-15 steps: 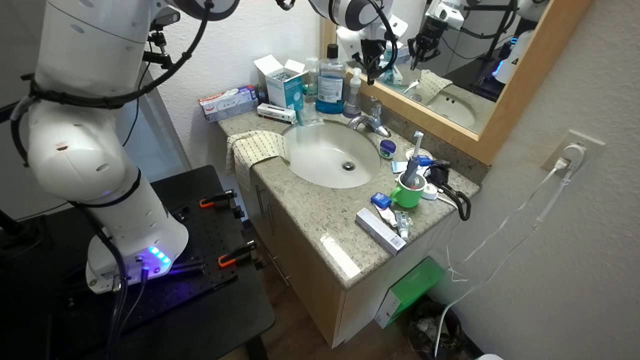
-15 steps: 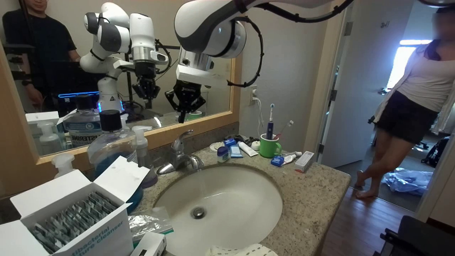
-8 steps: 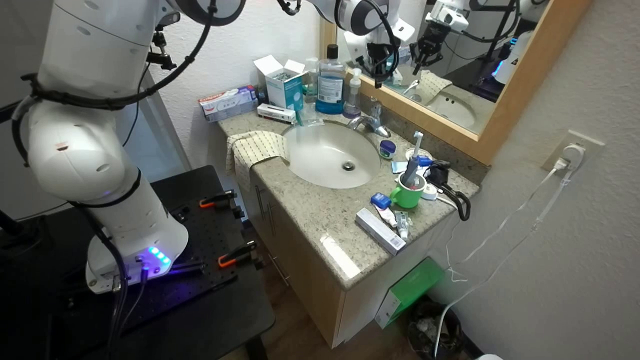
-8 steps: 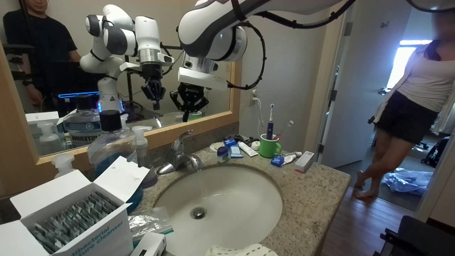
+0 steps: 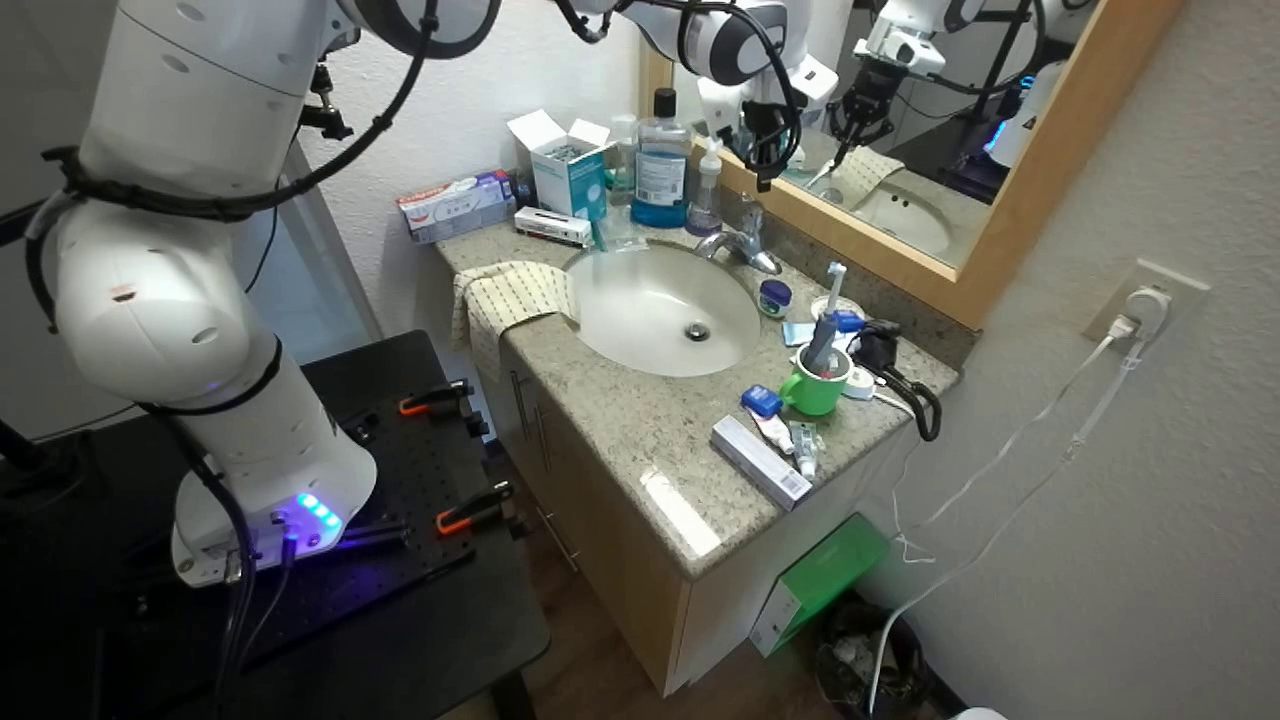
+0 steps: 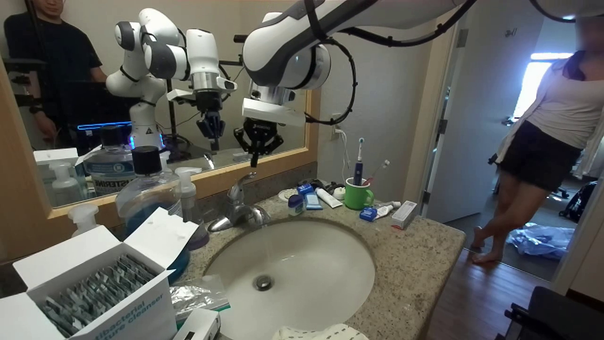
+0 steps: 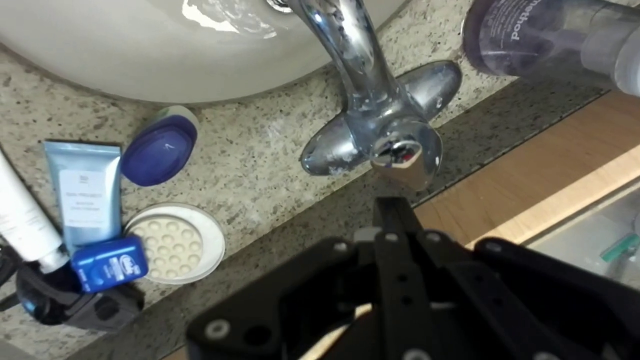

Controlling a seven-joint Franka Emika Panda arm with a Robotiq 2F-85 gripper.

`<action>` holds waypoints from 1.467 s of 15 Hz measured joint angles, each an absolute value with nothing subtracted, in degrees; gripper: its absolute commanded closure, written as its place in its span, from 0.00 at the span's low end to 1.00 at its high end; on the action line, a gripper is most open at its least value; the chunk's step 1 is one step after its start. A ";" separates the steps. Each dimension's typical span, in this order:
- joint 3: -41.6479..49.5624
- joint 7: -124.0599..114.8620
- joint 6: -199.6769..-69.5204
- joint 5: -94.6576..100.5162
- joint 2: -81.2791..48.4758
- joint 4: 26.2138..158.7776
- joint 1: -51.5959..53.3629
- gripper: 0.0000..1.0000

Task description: Close the tap

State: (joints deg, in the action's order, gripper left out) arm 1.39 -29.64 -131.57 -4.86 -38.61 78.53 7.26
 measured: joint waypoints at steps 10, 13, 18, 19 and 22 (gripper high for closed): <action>1.37 -29.79 -131.29 -4.99 -39.76 78.53 7.30 1.00; 1.35 -29.79 -131.29 -4.99 -39.75 78.53 7.31 1.00; 1.18 -29.76 -131.29 -4.99 -39.72 78.52 7.34 1.00; 1.16 -29.74 -131.29 -4.99 -39.71 78.52 7.37 1.00; 1.15 -29.72 -131.29 -4.99 -39.69 78.54 7.47 1.00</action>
